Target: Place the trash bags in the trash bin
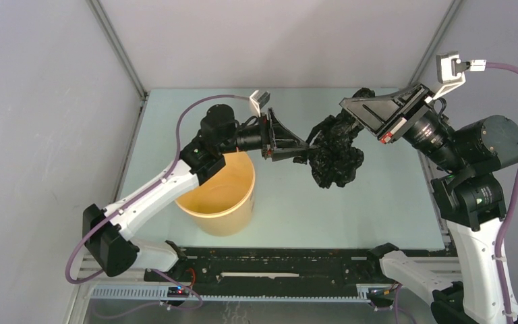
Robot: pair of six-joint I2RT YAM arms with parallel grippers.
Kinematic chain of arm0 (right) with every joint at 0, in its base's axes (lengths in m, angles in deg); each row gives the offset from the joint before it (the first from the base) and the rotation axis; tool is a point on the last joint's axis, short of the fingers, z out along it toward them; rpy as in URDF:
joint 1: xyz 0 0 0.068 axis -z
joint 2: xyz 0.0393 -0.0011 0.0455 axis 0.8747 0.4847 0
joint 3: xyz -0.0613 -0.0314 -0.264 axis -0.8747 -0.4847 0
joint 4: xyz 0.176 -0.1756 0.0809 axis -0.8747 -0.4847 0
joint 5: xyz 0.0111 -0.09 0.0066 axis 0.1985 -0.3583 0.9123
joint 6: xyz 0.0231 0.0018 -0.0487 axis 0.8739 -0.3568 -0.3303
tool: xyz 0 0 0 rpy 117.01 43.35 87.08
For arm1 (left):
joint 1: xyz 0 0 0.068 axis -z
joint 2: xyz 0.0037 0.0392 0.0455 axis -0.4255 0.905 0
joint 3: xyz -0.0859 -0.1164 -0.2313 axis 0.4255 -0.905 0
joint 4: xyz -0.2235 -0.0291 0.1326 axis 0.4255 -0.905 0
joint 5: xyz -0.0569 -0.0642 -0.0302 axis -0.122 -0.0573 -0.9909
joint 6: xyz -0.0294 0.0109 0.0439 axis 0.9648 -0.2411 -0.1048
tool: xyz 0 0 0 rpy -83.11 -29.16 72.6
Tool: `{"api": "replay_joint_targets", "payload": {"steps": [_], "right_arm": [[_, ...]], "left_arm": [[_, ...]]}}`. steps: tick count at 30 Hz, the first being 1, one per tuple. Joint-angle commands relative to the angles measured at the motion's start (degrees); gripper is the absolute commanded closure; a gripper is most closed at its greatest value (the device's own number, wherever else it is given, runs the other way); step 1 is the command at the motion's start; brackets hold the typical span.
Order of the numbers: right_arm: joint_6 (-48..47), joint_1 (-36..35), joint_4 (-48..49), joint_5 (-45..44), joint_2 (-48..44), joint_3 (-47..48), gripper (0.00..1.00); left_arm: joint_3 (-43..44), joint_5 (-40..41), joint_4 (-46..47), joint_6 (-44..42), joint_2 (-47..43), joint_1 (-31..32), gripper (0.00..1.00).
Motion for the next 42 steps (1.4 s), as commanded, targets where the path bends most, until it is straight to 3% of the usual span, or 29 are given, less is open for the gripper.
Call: {"api": "replay_joint_targets", "payload": {"steps": [1, 10, 17, 19, 24, 27, 30, 35, 38, 42], "right_arm": [[0.5, 0.2, 2.9, 0.4, -0.1, 2.4, 1.00], [0.4, 0.2, 3.4, 0.1, -0.1, 1.9, 1.00], [0.3, 0.2, 3.7, 0.0, 0.1, 1.4, 1.00], [0.5, 0.2, 3.9, 0.0, 0.1, 1.2, 1.00], [-0.2, 0.2, 2.1, 0.2, -0.2, 1.0, 1.00], [-2.8, 0.2, -2.3, -0.4, -1.4, 0.8, 1.00], [-7.4, 0.2, -10.8, -2.5, -3.3, 0.5, 1.00], [-16.5, 0.2, -28.2, -9.9, -8.7, -4.0, 1.00], [-19.2, 0.2, -39.0, -16.5, -11.3, -11.8, 1.00], [-19.2, 0.2, -45.8, -21.4, -11.6, -22.1, 1.00]], "left_arm": [[-0.4, -1.7, 4.0, 1.5, -0.2, 0.3, 0.48], [0.7, -4.2, 7.1, 4.6, 3.7, 1.3, 0.53], [1.5, -6.5, 12.5, 7.6, 5.9, 1.8, 0.51], [2.3, -7.0, 12.6, 7.6, 6.5, 1.9, 0.57], [4.5, -6.3, 11.2, 6.2, 7.1, 1.5, 0.84], [6.5, -2.6, 3.3, 0.1, 5.1, 0.0, 0.93], [10.4, 2.7, -12.2, -11.1, 3.1, -2.3, 1.00], [17.1, 18.8, -37.3, -28.9, 1.6, -4.8, 1.00], [19.0, 24.5, -44.8, -34.2, 3.5, -4.8, 1.00], [18.7, 25.4, -46.0, -34.2, 7.6, -4.6, 1.00]]}}
